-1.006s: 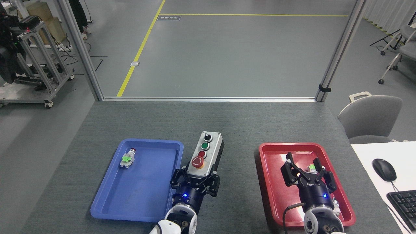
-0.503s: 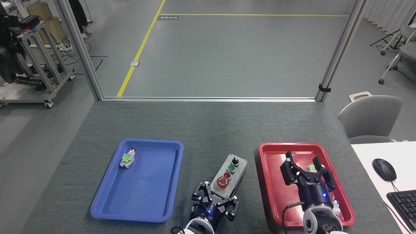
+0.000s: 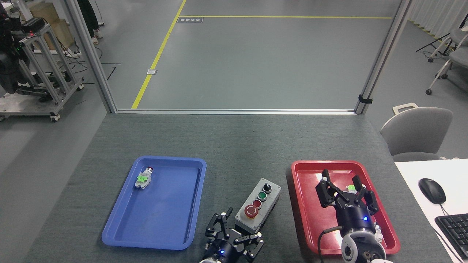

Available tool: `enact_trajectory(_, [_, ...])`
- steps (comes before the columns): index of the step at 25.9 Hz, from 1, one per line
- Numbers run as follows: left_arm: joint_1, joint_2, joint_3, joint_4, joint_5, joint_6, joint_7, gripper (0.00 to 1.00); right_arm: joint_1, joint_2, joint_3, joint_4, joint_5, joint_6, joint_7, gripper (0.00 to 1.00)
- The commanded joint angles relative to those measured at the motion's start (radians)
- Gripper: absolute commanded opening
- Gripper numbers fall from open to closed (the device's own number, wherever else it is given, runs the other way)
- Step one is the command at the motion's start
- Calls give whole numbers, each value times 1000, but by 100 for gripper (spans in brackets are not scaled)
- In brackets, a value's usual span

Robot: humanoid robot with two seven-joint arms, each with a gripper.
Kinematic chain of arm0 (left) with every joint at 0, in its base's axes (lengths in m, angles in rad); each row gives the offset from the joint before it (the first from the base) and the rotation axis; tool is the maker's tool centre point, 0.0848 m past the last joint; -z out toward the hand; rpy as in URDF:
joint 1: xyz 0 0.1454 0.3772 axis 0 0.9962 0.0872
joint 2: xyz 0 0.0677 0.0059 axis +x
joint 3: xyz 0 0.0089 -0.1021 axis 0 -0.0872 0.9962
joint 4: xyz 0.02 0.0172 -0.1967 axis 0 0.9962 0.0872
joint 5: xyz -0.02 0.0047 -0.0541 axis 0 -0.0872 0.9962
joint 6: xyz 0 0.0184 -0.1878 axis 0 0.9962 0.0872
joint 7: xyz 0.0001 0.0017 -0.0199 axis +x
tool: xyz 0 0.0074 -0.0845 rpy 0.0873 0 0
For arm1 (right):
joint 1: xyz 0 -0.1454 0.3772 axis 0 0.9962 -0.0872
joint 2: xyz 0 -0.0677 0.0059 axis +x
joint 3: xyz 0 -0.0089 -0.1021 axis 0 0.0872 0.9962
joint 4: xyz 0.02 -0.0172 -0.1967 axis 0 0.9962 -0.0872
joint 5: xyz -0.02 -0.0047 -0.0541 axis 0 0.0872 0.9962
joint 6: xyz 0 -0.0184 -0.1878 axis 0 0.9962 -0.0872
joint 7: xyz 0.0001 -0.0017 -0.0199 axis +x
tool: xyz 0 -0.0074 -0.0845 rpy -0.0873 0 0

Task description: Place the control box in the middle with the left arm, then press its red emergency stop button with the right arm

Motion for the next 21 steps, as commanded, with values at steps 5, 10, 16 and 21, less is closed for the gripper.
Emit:
enact_trajectory(5, [278,259,240,-443,5,-122,15,98,-7,-2,0,0,2,11,-3,100])
enact_trajectory(10, [304,224,465,-490,15,-209,14,98,-39,-11,1,41,13,22,-7,100])
enact_trajectory(16, [252,171,560,-483,51,-195,2,98,-159,-13,72,135,137,-75,-11,53])
enact_trajectory(21, [156,150,597,-351,55,-165,0,98,-283,-1,290,359,152,-317,-12,0])
